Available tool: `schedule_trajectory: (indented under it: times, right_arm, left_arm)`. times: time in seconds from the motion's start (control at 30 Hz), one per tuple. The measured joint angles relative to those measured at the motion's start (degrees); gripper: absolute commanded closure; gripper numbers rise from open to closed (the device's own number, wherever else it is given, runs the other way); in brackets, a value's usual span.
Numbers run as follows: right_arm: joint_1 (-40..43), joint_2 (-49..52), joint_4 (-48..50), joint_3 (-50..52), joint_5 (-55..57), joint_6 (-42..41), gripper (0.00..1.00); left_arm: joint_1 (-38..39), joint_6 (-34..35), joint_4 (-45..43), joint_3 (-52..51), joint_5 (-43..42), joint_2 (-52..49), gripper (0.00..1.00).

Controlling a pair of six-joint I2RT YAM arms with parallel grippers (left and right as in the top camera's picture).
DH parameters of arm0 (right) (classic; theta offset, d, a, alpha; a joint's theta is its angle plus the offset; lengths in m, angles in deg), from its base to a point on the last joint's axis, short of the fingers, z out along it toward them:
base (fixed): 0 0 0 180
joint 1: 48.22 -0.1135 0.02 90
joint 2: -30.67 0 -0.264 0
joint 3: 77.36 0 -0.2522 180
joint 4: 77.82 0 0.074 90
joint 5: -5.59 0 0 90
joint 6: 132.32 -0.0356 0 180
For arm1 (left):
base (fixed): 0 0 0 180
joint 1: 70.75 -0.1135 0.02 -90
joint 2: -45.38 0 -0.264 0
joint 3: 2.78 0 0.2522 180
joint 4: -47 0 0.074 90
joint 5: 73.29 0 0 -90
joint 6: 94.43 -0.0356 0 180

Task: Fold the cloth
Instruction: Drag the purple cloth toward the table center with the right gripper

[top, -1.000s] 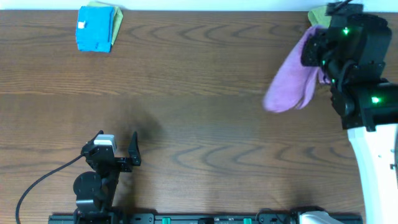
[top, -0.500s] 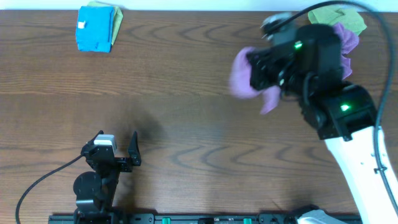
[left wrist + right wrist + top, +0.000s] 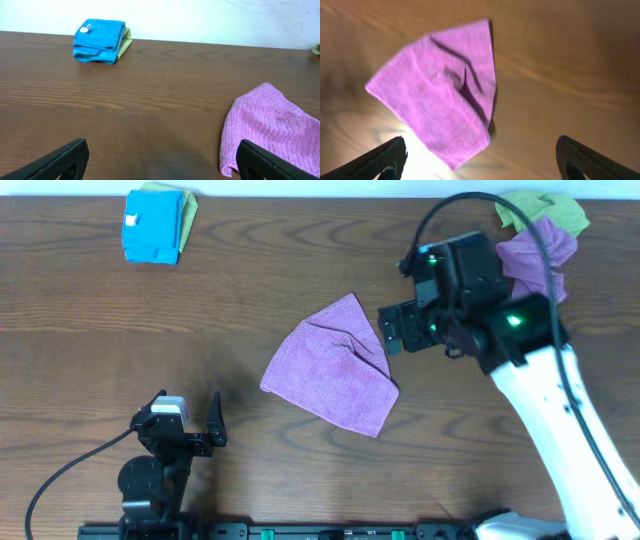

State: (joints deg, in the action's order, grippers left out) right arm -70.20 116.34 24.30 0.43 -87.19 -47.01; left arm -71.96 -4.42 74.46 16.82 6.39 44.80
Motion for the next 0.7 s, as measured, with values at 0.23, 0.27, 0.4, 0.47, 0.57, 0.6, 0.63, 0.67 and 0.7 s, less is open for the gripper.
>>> schedule_trajectory:
  times: [0.23, 0.27, 0.4, 0.47, 0.57, 0.6, 0.63, 0.67, 0.7]
  right_arm:
    - [-1.0, 9.3, 2.8, 0.0, -0.4, 4.7, 0.4]
    - [-1.0, 11.1, 4.0, 0.0, -0.3, 5.4, 0.48]
    - [-0.7, 17.0, 6.5, 0.0, 0.0, 8.4, 0.93]
    - [-0.6, 19.5, 6.3, 0.0, 0.0, 9.2, 0.99]
    - [-0.2, 22.9, 5.2, 0.0, 0.0, 10.1, 0.99]
    - [-0.1, 23.5, 4.8, 0.0, -0.1, 10.4, 0.98]
    - [0.0, 24.3, 4.1, 0.0, -0.2, 11.1, 0.99]
    - [0.0, 24.6, 3.7, 0.0, -0.2, 11.6, 0.99]
    - [0.0, 24.6, 3.6, 0.0, -0.2, 12.0, 0.99]
  left_arm:
    - [0.0, 0.0, 0.0, 0.0, 0.0, 0.0, 0.05]
    - [0.0, 0.0, 0.0, 0.0, 0.0, 0.0, 0.05]
    - [0.0, 0.0, 0.0, 0.0, 0.0, 0.0, 0.05]
    - [0.0, 0.0, 0.0, 0.0, 0.0, 0.0, 0.05]
    - [0.0, 0.0, 0.0, 0.0, 0.0, 0.0, 0.04]
    - [0.0, 0.0, 0.0, 0.0, 0.0, 0.0, 0.05]
    - [0.0, 0.0, 0.0, 0.0, 0.0, 0.0, 0.05]
    - [0.0, 0.0, 0.0, 0.0, 0.0, 0.0, 0.05]
    - [0.0, 0.0, 0.0, 0.0, 0.0, 0.0, 0.04]
